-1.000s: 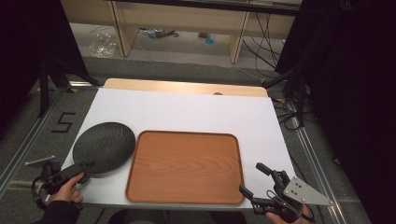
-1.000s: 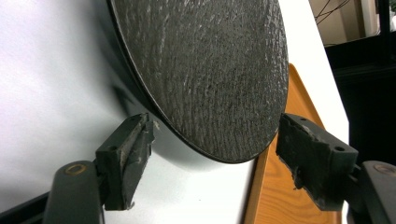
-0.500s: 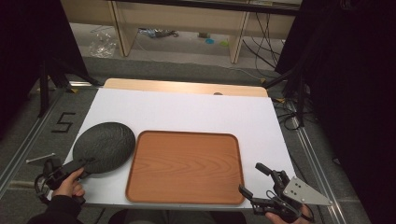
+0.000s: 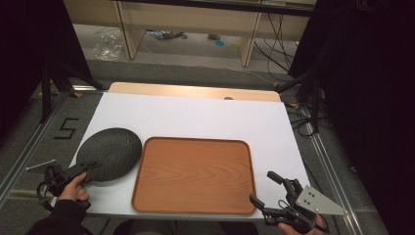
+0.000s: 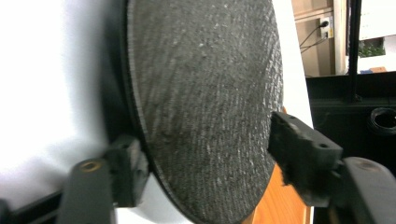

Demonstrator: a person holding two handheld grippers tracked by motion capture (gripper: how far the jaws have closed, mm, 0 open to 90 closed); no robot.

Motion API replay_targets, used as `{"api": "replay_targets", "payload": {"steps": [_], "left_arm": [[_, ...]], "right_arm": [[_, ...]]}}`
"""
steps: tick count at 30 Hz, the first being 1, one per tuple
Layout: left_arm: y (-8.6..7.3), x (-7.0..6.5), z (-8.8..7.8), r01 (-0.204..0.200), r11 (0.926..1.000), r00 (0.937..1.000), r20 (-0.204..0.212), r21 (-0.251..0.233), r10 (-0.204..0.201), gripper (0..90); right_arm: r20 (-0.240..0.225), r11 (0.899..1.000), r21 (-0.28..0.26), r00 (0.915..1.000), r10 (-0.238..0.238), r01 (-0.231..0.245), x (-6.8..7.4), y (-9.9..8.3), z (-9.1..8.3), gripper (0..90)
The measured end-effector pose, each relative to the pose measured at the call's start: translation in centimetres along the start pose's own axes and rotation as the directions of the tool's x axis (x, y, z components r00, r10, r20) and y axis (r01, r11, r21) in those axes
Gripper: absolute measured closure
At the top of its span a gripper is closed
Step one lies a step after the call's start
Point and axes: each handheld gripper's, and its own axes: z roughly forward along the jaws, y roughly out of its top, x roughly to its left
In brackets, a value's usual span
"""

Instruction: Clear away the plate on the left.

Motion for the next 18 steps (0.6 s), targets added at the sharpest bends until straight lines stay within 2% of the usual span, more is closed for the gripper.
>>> {"api": "replay_targets", "payload": {"steps": [1,3,6,8,11,13,15,18], "left_arm": [[0.0,0.1,0.0,0.009,0.9999,0.9999,-0.015,-0.011,-0.009,41.4],[0.0,0.2,0.0,0.018,0.9997,0.9997,-0.019,-0.019,-0.018,48.3],[0.1,0.3,0.1,0.007,0.9996,0.9965,-0.083,-0.026,-0.009,63.6],[0.3,0.3,0.2,0.005,0.9990,0.9937,-0.112,-0.043,-0.010,71.5],[0.6,0.3,0.0,0.008,0.9974,0.9964,-0.084,-0.071,-0.014,75.4],[0.9,0.2,-0.5,0.019,0.9935,0.9996,-0.017,-0.112,-0.021,80.3],[1.1,-0.2,-0.7,-0.018,0.9915,0.9998,-0.007,-0.129,0.017,83.1],[1.4,-0.1,-0.6,0.005,0.9908,0.9999,0.015,-0.135,-0.003,84.7]], "right_arm": [[0.000,1.000,0.001,1.0000,0.000,0.000,0.0,0.0,0.0,15.7],[-0.007,1.000,-0.006,1.0000,0.004,-0.004,0.0,0.0,0.1,15.7],[-0.004,1.000,-0.001,1.0000,0.001,-0.001,0.0,0.0,0.0,15.7],[0.001,1.000,0.001,1.0000,0.001,-0.001,0.0,0.0,0.0,15.7],[-0.011,1.000,0.003,0.9999,0.005,-0.005,0.0,0.0,0.0,15.7],[-0.010,1.000,0.008,1.0000,0.001,0.000,-0.1,0.0,0.0,15.7],[-0.010,1.000,0.009,0.9999,0.001,-0.001,-0.1,0.0,0.0,15.7],[-0.010,1.000,0.011,0.9999,0.002,-0.002,-0.1,0.0,-0.1,15.7]]}}
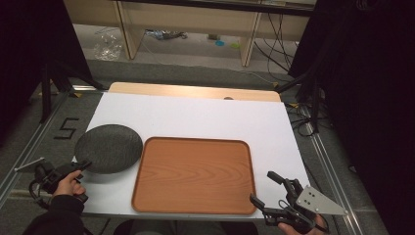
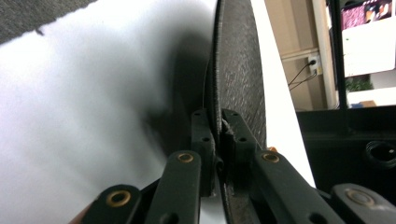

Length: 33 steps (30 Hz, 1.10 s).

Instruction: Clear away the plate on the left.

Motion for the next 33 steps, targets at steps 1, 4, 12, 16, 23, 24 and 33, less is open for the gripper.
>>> {"api": "replay_targets", "payload": {"steps": [1,4,12,16,23,24,33], "left_arm": [[0.0,0.1,0.0,0.007,1.0000,1.0000,0.005,0.000,-0.007,85.1],[0.4,0.0,0.1,-0.011,0.9999,0.9999,0.009,0.000,0.011,85.6],[1.1,-0.4,0.4,-0.043,0.9990,0.9990,0.012,-0.011,0.044,85.9],[1.1,-0.5,0.5,-0.035,0.9988,0.9993,0.016,-0.035,0.035,85.9],[1.4,-0.6,0.3,-0.023,0.9987,0.9994,0.025,-0.045,0.024,84.8],[1.4,-0.7,0.3,-0.019,0.9986,0.9995,0.026,-0.049,0.020,84.8],[1.5,-1.4,-0.3,0.015,0.9957,0.9960,0.089,-0.091,-0.007,84.9]], "right_arm": [[0.005,1.000,0.002,1.0000,0.000,0.000,0.0,0.0,0.0,15.8],[-0.001,1.000,0.006,1.0000,0.000,0.000,0.0,0.0,-0.1,15.8],[0.000,1.000,0.008,1.0000,0.002,-0.002,0.0,0.0,-0.1,15.9],[-0.019,1.000,-0.016,0.9998,0.010,-0.010,-0.2,0.0,0.0,16.0],[-0.017,1.000,-0.015,0.9998,0.012,-0.012,-0.3,0.0,0.0,16.0],[-0.012,0.999,-0.033,0.9999,0.010,-0.010,-0.2,0.0,0.1,16.0],[-0.019,1.000,-0.028,0.9998,0.011,-0.012,-0.3,0.0,0.1,16.0]]}}
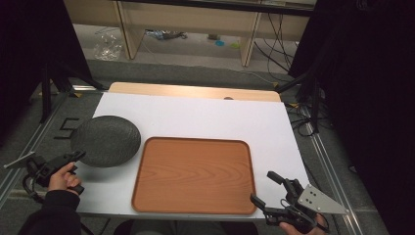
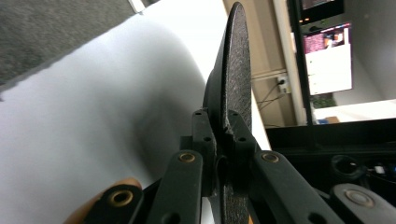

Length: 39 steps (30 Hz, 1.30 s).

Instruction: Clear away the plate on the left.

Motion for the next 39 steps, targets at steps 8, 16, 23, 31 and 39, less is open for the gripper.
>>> {"api": "replay_targets", "payload": {"steps": [8,16,23,31,39], "left_arm": [[-1.0,-1.2,0.1,0.000,0.9991,0.9978,0.067,0.043,-0.003,84.5],[-3.0,-2.1,0.5,0.001,0.9949,0.9962,0.087,0.101,-0.010,84.2],[-4.7,-3.3,1.1,-0.036,0.9872,0.9934,0.114,0.156,0.018,83.9],[-6.9,-4.4,1.4,-0.034,0.9753,0.9908,0.135,0.218,0.004,83.6],[-9.7,-5.2,2.1,-0.081,0.9484,0.9833,0.180,0.307,0.025,82.6]], "right_arm": [[0.003,1.000,-0.011,1.0000,0.001,-0.001,0.0,0.0,0.0,16.0],[0.006,1.000,-0.002,1.0000,0.003,-0.003,0.0,0.0,-0.1,16.0],[0.010,1.000,-0.004,1.0000,0.002,-0.002,0.0,0.0,-0.1,16.0],[0.006,1.000,0.000,1.0000,0.003,-0.003,-0.1,0.0,-0.1,16.0],[0.006,1.000,0.002,1.0000,0.002,-0.002,-0.1,0.0,-0.1,16.0]]}}
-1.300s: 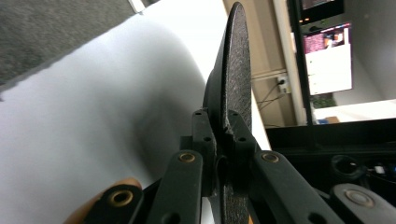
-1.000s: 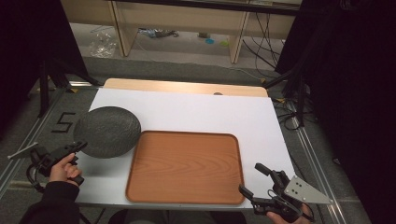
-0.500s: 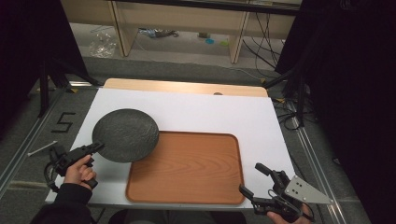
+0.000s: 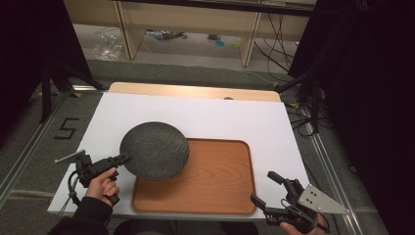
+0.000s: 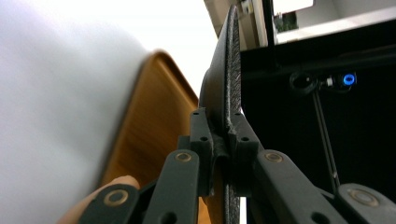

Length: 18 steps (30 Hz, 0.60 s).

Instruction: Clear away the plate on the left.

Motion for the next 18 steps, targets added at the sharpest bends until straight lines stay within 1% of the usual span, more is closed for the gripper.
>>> {"api": "replay_targets", "payload": {"steps": [1,2,3,4,5,6,7,8,9,11,13,14,15,16,17,18], "left_arm": [[-0.3,-0.1,0.2,0.005,1.0000,1.0000,0.008,0.008,-0.005,82.5],[-0.7,-0.2,0.3,0.008,0.9998,0.9999,0.013,0.018,-0.008,82.5],[-0.9,-0.3,0.5,-0.004,0.9995,0.9998,0.018,0.030,0.004,82.6],[-1.2,-0.6,0.7,0.009,0.9995,0.9997,0.024,0.030,-0.010,82.8],[-1.5,-0.7,0.8,0.006,0.9991,0.9994,0.033,0.042,-0.008,82.6],[-1.9,-0.9,1.0,-0.009,0.9986,0.9994,0.034,0.052,0.007,82.7],[-2.1,-1.1,1.1,-0.001,0.9985,0.9993,0.037,0.054,-0.001,82.6],[-2.4,-1.2,1.2,-0.004,0.9976,0.9991,0.041,0.069,0.001,82.4],[-2.7,-1.4,1.3,-0.019,0.9972,0.9989,0.044,0.073,0.015,82.4],[-3.3,-1.5,1.5,-0.024,0.9950,0.9987,0.047,0.097,0.019,82.4],[-3.8,-1.5,1.8,-0.044,0.9919,0.9979,0.052,0.120,0.038,82.4],[-4.0,-1.6,2.0,-0.052,0.9892,0.9980,0.042,0.137,0.047,82.4],[-4.3,-1.7,2.2,-0.046,0.9897,0.9981,0.048,0.135,0.040,82.4],[-4.6,-1.9,2.3,-0.045,0.9878,0.9981,0.048,0.149,0.038,82.2],[-5.0,-2.0,2.6,-0.054,0.9856,0.9981,0.037,0.160,0.048,82.1],[-5.1,-2.1,2.7,-0.055,0.9809,0.9983,0.028,0.186,0.051,82.0]], "right_arm": [[0.004,1.000,-0.011,1.0000,0.000,0.000,0.0,0.0,0.1,16.0],[0.005,1.000,-0.011,1.0000,0.001,-0.001,0.0,0.0,0.0,16.0],[0.004,1.000,-0.011,1.0000,0.001,-0.001,0.0,0.0,0.0,16.0],[0.004,1.000,-0.011,1.0000,0.001,-0.001,0.0,0.0,0.0,16.0],[0.005,1.000,-0.009,1.0000,-0.001,0.001,0.0,-0.1,0.1,16.0],[0.004,1.000,-0.007,1.0000,0.000,0.000,0.0,-0.1,0.1,16.0],[0.003,1.000,-0.007,1.0000,0.002,-0.002,0.0,-0.1,0.1,16.0],[0.004,1.000,-0.009,1.0000,0.000,0.000,0.0,-0.1,0.1,16.0],[0.003,1.000,-0.010,1.0000,0.000,0.000,0.0,0.0,0.1,16.0],[0.004,1.000,-0.011,1.0000,0.000,0.000,0.0,0.0,0.1,16.0],[0.003,1.000,-0.009,1.0000,-0.002,0.002,0.0,0.0,0.1,16.0],[0.002,1.000,-0.009,1.0000,-0.001,0.001,0.1,0.0,0.1,16.0],[-0.004,1.000,-0.009,1.0000,0.001,-0.001,0.1,0.0,0.1,16.0],[-0.008,1.000,0.002,1.0000,0.001,-0.001,0.1,0.0,0.1,16.0],[-0.007,1.000,0.002,1.0000,0.003,-0.003,0.1,0.0,0.0,16.0],[0.004,1.000,-0.009,1.0000,0.000,0.000,0.1,0.0,0.0,16.0]]}}
